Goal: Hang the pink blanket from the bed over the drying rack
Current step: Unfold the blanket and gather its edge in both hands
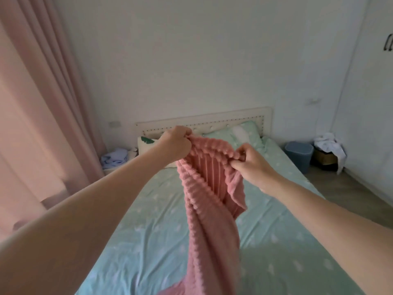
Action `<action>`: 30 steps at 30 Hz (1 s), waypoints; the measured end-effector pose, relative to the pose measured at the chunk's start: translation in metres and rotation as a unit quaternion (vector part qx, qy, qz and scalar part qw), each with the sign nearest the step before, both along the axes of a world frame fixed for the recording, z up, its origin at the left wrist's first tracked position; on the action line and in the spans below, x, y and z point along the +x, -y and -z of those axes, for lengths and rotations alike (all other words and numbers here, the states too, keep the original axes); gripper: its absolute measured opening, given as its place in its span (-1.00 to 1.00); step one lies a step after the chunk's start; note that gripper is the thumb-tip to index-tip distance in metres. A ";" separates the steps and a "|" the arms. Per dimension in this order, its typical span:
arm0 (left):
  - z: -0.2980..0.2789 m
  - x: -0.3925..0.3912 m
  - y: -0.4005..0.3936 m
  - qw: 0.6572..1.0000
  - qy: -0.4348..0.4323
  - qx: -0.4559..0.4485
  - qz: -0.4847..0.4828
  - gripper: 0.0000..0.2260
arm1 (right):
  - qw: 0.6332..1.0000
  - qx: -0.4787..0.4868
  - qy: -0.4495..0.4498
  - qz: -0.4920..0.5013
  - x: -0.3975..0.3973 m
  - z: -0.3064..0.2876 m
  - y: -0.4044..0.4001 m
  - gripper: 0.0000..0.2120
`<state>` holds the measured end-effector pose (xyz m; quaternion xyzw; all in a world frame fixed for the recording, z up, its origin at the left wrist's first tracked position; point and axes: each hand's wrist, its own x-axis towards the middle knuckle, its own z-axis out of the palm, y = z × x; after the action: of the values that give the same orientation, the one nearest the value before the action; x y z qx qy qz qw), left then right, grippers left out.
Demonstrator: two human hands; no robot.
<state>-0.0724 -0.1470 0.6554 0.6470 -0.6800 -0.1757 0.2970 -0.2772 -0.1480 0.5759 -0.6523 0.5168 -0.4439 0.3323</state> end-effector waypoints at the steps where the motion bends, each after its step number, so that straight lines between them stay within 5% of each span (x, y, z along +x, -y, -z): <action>1: -0.004 0.005 -0.002 0.999 0.038 -0.010 -0.017 -0.80 | 1.000 -0.024 -0.019 0.008 -0.002 -0.013 0.002 -0.87; 6: -0.001 0.021 -0.011 0.959 0.252 -0.099 -0.083 -0.87 | 0.975 -0.162 -0.141 0.055 -0.001 -0.073 0.017 -0.86; 12: 0.032 0.017 -0.010 0.958 0.264 -0.021 -0.107 -0.84 | 0.976 -0.203 -0.045 0.070 -0.002 -0.090 0.019 -0.75; 14: 0.030 0.008 -0.012 0.972 0.223 0.013 -0.080 -0.85 | 0.968 -0.233 -0.047 0.079 -0.007 -0.094 0.016 -0.71; 16: 0.022 -0.011 -0.011 0.996 0.073 0.044 0.009 -0.96 | 0.959 -0.261 -0.061 0.089 -0.013 -0.098 0.013 -0.69; 19: 0.004 -0.053 -0.015 0.973 -0.153 0.090 0.147 -0.63 | 0.961 -0.267 -0.075 0.016 -0.009 -0.100 0.003 -0.59; 22: 0.001 -0.080 -0.017 0.973 -0.129 0.095 0.165 -0.67 | 0.972 -0.225 -0.015 -0.072 -0.003 -0.095 -0.006 -0.61; 25: 0.003 -0.085 -0.013 0.988 -0.124 0.055 0.077 -0.77 | 0.978 -0.206 0.022 -0.024 -0.019 -0.082 -0.009 -0.91; 30: -0.003 -0.076 -0.005 0.953 -0.297 0.040 0.046 -0.84 | 0.992 0.013 0.022 -0.120 -0.057 -0.033 -0.005 -0.61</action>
<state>-0.1484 -0.1422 0.6587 0.5451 -0.5824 -0.4007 0.4507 -0.3339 -0.1429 0.6087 -0.6952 0.4331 -0.4087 0.4027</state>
